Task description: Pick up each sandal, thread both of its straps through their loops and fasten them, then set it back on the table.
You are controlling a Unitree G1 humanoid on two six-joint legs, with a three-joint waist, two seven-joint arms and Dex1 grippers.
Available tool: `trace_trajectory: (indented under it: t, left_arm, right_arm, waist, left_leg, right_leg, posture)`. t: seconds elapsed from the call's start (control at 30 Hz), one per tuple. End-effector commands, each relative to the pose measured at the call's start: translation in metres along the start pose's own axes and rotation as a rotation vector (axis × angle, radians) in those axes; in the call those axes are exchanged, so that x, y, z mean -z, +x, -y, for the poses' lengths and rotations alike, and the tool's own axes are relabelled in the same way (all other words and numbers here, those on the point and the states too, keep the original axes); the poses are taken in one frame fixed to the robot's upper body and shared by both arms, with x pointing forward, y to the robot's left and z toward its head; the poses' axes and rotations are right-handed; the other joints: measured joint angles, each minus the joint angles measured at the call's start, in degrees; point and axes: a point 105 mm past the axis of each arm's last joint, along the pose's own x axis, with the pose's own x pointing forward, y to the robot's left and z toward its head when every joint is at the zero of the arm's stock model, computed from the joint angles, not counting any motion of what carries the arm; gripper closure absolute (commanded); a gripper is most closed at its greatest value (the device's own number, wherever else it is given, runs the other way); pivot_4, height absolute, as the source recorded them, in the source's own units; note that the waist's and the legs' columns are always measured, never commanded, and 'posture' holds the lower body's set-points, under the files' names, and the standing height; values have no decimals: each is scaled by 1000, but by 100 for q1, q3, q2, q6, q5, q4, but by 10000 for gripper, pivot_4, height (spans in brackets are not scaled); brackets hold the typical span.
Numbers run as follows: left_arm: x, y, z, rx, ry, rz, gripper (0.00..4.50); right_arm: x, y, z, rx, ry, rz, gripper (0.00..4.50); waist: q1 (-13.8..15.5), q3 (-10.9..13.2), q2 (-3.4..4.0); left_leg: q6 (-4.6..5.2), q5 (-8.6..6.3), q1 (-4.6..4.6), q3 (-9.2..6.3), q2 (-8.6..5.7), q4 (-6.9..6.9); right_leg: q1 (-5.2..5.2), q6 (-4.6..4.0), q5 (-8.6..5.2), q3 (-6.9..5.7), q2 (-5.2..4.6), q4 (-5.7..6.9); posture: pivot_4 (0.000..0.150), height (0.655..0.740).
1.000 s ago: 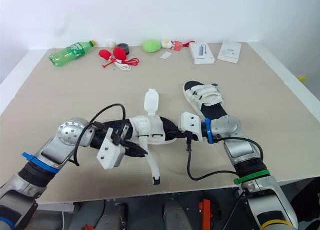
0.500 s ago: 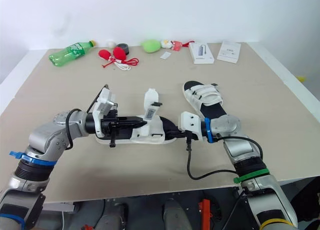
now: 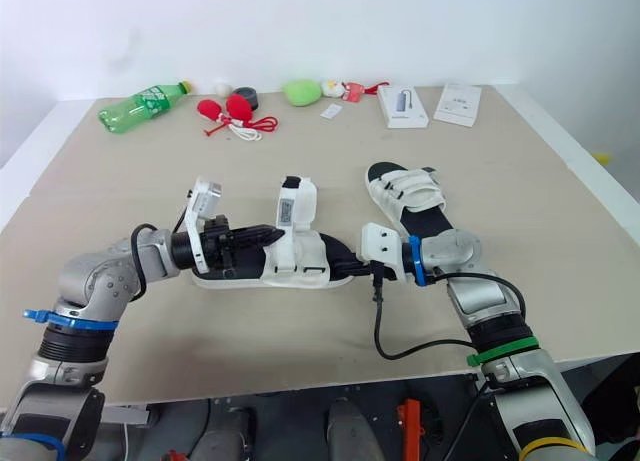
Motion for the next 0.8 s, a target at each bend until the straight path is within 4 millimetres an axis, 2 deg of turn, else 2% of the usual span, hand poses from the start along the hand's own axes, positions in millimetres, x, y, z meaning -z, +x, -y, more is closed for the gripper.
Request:
trace_trajectory:
  t: [0.03,0.4,0.8]
  left_arm:
    - [-9,-7,-5,-35,17,48,44383]
    - [11,-8,-15,-96,56,-7,44383]
    - [18,-9,-18,-113,52,-39,44383]
  right_arm:
    - [7,-2,-3,-7,6,-39,45000]
    - [9,-3,-6,-9,8,-42,45000]
    - [9,-4,-5,-9,7,-44,45000]
  waist:
    - [0,0,0]
    - [3,0,0]
    - [3,0,0]
  left_leg:
    - [0,0,0,0,0,0]
    - [0,0,-1,0,-1,-2]
    - [0,0,0,0,-1,-2]
  right_leg:
    - [0,0,0,0,0,0]
    - [0,-2,-1,0,-1,-1]
    - [0,-1,-1,0,-1,-2]
  posture:
    - [1500,7400]
    - [1500,7400]
    - [1500,7400]
